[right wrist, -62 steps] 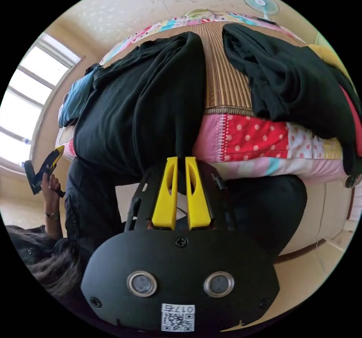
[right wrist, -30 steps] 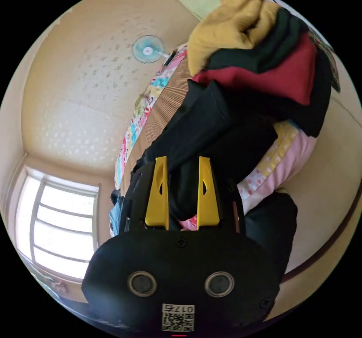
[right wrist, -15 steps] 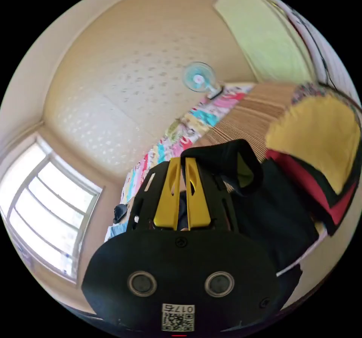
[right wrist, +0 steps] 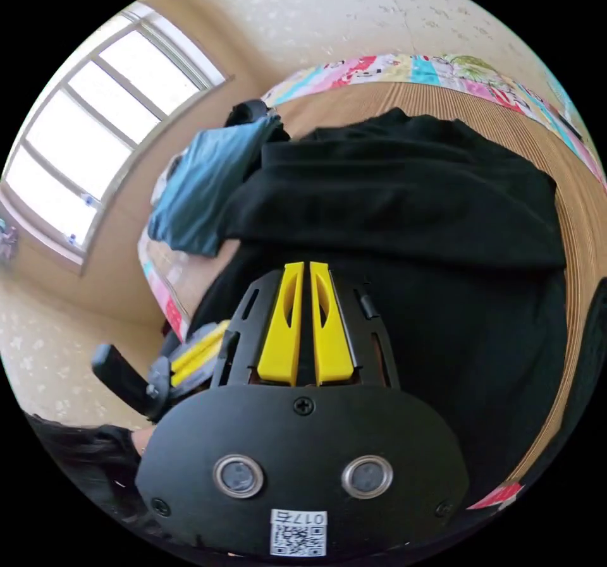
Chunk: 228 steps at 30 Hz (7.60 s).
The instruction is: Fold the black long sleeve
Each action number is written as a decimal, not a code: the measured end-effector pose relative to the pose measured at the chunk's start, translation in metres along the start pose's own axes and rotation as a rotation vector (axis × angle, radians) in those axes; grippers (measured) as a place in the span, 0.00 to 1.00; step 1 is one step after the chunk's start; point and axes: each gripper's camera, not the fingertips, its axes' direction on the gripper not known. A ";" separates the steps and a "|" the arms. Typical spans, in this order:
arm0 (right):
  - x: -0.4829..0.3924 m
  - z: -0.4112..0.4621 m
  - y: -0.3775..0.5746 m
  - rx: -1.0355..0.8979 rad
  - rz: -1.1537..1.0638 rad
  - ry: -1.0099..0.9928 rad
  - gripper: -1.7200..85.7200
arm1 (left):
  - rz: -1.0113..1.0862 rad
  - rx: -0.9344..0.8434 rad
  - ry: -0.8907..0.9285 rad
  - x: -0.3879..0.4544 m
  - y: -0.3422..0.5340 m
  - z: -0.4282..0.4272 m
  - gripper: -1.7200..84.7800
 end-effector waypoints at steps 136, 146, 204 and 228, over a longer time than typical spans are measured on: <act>0.088 -0.183 0.223 0.526 0.113 0.244 0.14 | -0.776 -0.094 0.265 0.011 -0.094 -0.075 0.23; 0.078 -0.171 0.230 0.552 0.110 0.300 0.14 | -0.556 0.104 0.429 0.042 -0.164 -0.110 0.09; 0.282 -0.223 0.314 0.390 0.238 -1.041 0.25 | -0.276 -0.521 1.060 0.137 -0.132 -0.087 0.09; 0.410 -0.362 0.516 0.588 0.817 -0.244 0.10 | -0.199 -0.228 0.367 0.041 -0.165 -0.112 0.10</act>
